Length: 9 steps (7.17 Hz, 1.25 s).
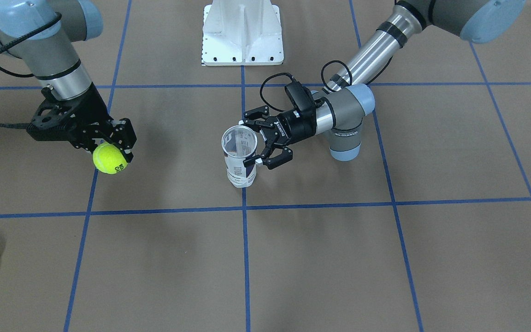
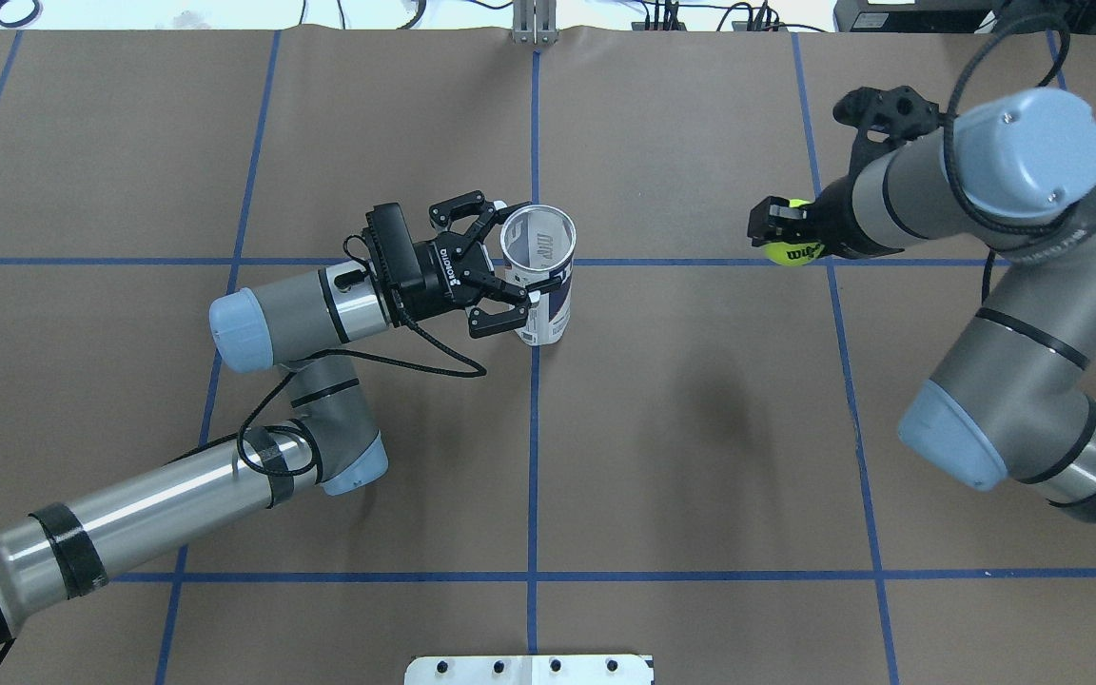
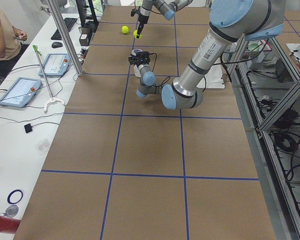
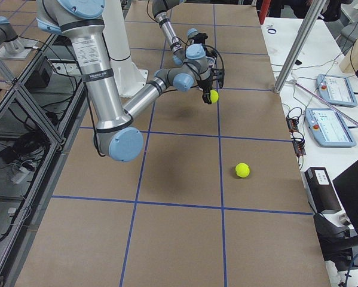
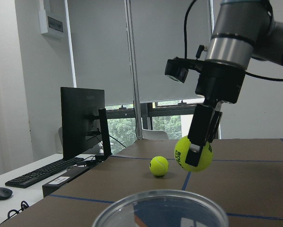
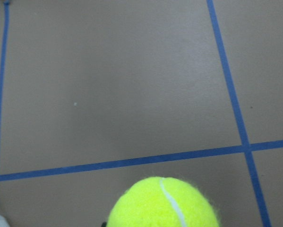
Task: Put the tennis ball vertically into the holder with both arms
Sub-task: 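Carry the tennis ball with the right gripper over the cup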
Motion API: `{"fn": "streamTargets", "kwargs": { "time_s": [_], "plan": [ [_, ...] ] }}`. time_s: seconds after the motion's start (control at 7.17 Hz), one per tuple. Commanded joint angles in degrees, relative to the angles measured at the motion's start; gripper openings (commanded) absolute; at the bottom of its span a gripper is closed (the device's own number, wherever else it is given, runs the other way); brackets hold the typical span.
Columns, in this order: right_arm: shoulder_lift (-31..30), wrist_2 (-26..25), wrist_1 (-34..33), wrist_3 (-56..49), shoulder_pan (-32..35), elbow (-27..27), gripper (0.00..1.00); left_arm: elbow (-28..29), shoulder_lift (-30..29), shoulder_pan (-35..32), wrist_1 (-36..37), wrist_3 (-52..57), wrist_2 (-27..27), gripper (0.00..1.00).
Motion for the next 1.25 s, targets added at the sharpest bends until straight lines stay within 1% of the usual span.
{"fn": "streamTargets", "kwargs": {
  "time_s": [0.0,0.14,0.28,0.42,0.56,0.84,0.98,1.11],
  "plan": [
    [9.6,1.3,-9.4,6.4,-0.5,1.4,0.00,-0.1,0.0,0.0,0.4,0.0,0.0,0.93],
    [12.2,1.6,-10.8,8.4,-0.7,1.3,0.00,-0.1,0.0,0.0,0.6,0.0,0.0,0.93],
    [17.3,1.6,-16.3,10.0,-1.2,1.0,0.00,-0.2,0.0,0.1,0.8,0.0,0.0,0.93],
    [21.1,1.6,-19.8,10.9,-1.6,0.1,0.00,-0.2,-0.1,0.1,0.8,0.0,0.0,0.93],
    [23.6,1.5,-19.9,12.0,-1.9,-2.0,0.00,-0.2,-0.1,0.1,0.9,0.0,0.0,0.93],
    [31.0,1.5,-20.0,13.6,-2.2,-10.4,0.00,-0.2,-0.1,0.1,0.9,0.0,0.0,0.93],
    [33.0,1.3,-20.9,13.9,-2.5,-12.7,0.00,-0.2,-0.1,0.2,0.9,0.0,0.0,0.93],
    [33.9,0.9,-23.0,13.9,-3.4,-13.4,0.00,-0.2,-0.1,0.2,1.1,0.0,0.0,0.93]
  ]
}}
